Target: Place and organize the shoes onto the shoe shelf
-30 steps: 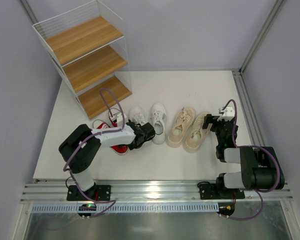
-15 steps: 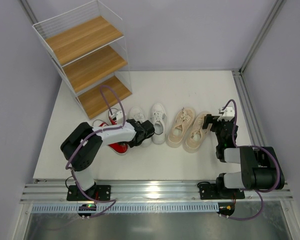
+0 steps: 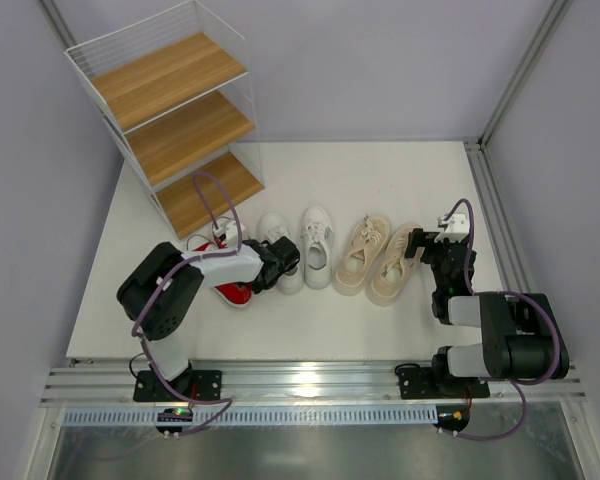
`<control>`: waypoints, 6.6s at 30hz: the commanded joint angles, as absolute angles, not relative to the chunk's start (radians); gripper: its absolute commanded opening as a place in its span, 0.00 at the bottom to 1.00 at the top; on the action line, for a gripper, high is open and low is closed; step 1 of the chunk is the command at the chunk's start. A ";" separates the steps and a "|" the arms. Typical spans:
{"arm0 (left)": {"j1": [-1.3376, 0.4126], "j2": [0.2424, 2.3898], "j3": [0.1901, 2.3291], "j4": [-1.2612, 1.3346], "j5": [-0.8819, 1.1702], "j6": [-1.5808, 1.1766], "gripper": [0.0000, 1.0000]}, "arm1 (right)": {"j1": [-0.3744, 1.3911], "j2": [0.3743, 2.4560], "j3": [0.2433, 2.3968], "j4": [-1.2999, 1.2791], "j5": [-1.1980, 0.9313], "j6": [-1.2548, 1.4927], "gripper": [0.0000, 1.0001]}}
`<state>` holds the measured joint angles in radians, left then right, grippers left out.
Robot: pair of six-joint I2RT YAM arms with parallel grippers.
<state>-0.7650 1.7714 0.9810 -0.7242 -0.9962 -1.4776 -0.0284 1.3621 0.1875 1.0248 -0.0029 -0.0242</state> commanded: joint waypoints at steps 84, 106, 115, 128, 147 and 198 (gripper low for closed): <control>-0.334 1.904 1.327 -0.009 -0.954 -0.778 0.00 | -0.031 1.364 0.209 1.104 -0.012 -0.031 0.97; -0.324 2.017 1.387 0.055 -0.988 -0.683 0.00 | -0.031 1.364 0.209 1.104 -0.012 -0.031 0.97; -0.325 2.020 1.382 0.032 -0.957 -0.698 0.30 | -0.031 1.364 0.209 1.106 -0.012 -0.031 0.97; -0.370 1.884 1.353 -0.092 -0.945 -0.781 0.86 | -0.031 1.364 0.209 1.106 -0.012 -0.031 0.97; -0.457 1.815 1.359 -0.351 -0.922 -0.908 0.90 | -0.031 1.362 0.209 1.106 -0.012 -0.031 0.97; -0.946 1.898 1.201 -0.258 -0.833 -0.781 0.00 | -0.031 1.364 0.207 1.106 -0.012 -0.031 0.97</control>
